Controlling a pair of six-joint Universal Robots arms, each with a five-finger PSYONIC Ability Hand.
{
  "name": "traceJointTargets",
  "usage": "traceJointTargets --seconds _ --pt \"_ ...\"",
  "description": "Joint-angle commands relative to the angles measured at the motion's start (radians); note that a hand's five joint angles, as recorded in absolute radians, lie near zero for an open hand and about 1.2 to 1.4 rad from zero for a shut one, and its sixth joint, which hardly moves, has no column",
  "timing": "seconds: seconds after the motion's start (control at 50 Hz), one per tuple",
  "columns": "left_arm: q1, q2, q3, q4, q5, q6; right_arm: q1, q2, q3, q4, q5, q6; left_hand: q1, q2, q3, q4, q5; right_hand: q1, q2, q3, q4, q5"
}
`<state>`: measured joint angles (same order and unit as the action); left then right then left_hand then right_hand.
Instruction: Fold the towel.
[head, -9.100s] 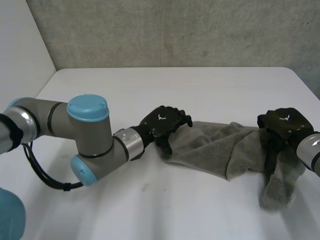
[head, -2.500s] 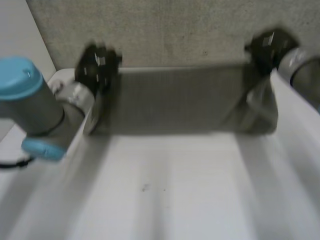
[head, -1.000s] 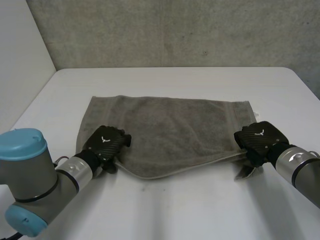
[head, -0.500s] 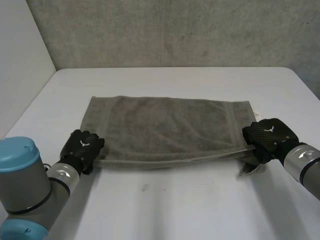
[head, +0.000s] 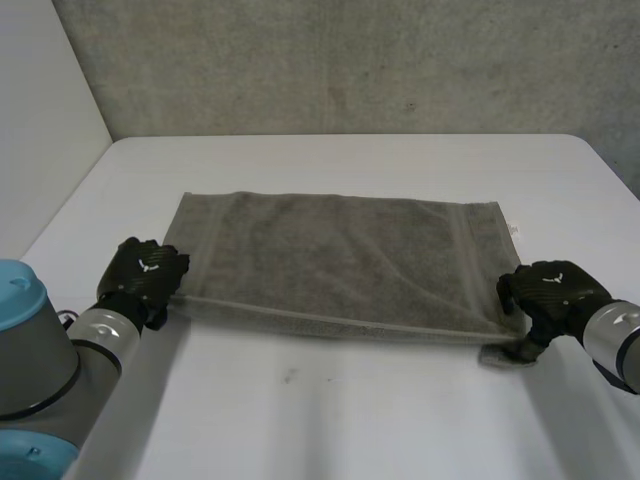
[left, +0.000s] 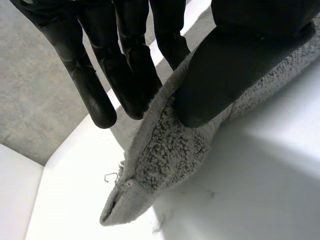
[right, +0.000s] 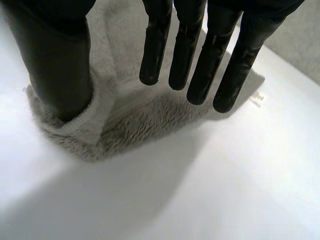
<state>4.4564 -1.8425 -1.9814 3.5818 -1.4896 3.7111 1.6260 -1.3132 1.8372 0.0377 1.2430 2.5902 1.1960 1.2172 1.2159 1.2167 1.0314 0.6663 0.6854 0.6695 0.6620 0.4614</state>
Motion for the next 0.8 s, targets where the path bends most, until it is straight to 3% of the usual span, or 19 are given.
traceJointTargets --seconds 0.02,0.1,0.12,0.14,0.16,0.18,0.26,0.4,0.5,0.58,0.7,0.8 --pt "0.012 0.026 0.0 0.0 0.0 -0.002 -0.038 -0.001 0.022 0.016 -0.002 0.017 0.2 0.179 0.18 0.18 0.19 -0.053 -0.072 -0.056 -0.049 -0.023" --pt "0.021 0.031 0.001 0.0 0.0 -0.002 -0.051 -0.004 0.033 0.014 -0.005 0.057 0.2 0.179 0.18 0.18 0.19 -0.012 -0.031 -0.015 -0.007 0.019" --pt "0.024 0.032 0.001 0.0 0.0 -0.003 -0.052 -0.004 0.036 0.013 -0.01 0.08 0.2 0.179 0.18 0.18 0.19 0.105 0.085 0.101 0.109 0.135" --pt "0.026 0.032 0.001 -0.003 0.0 -0.003 -0.057 -0.004 0.039 0.007 -0.016 0.106 0.2 0.179 0.18 0.18 0.19 0.37 0.351 0.367 0.374 0.401" --pt "0.026 0.032 0.001 -0.003 0.0 -0.003 -0.057 -0.004 0.039 0.007 -0.016 0.107 0.2 0.179 0.18 0.18 0.19 0.373 0.354 0.37 0.377 0.403" --pt "0.026 0.032 0.0 -0.004 0.0 -0.002 -0.064 -0.011 0.04 0.007 -0.031 0.129 0.2 0.179 0.18 0.18 0.19 0.726 0.707 0.723 0.731 0.757" --pt "0.023 0.048 0.001 -0.009 0.0 -0.002 -0.077 -0.024 0.02 0.007 -0.071 0.151 0.2 0.179 0.18 0.18 0.19 0.73 0.711 0.727 0.734 0.76" --pt "0.009 0.26 0.045 -0.084 0.012 0.003 -0.074 -0.285 -0.129 0.036 -0.074 0.145 0.2 0.179 0.18 0.18 0.19 0.73 0.711 0.727 0.734 0.76" --pt "0.009 0.42 0.136 -0.2 0.025 0.004 -0.08 -0.415 -0.333 0.192 -0.088 0.142 0.2 0.179 0.18 0.18 0.19 0.73 0.711 0.727 0.734 0.76" --pt "0.018 0.483 0.264 -0.354 0.044 0.004 -0.08 -0.385 -0.572 0.406 -0.093 0.096 0.2 0.179 0.18 0.18 0.19 0.73 0.711 0.727 0.734 0.76" --pt "0.026 0.477 0.369 -0.483 0.081 0.004 -0.075 -0.284 -0.728 0.619 -0.093 -0.048 0.2 0.179 0.18 0.18 0.19 0.73 0.711 0.727 0.734 0.76" --pt "0.027 0.312 0.44 -0.52 0.095 0.019 -0.072 -0.129 -0.786 0.751 -0.074 -0.205 0.2 0.179 0.18 0.18 0.19 0.73 0.711 0.727 0.734 0.76"
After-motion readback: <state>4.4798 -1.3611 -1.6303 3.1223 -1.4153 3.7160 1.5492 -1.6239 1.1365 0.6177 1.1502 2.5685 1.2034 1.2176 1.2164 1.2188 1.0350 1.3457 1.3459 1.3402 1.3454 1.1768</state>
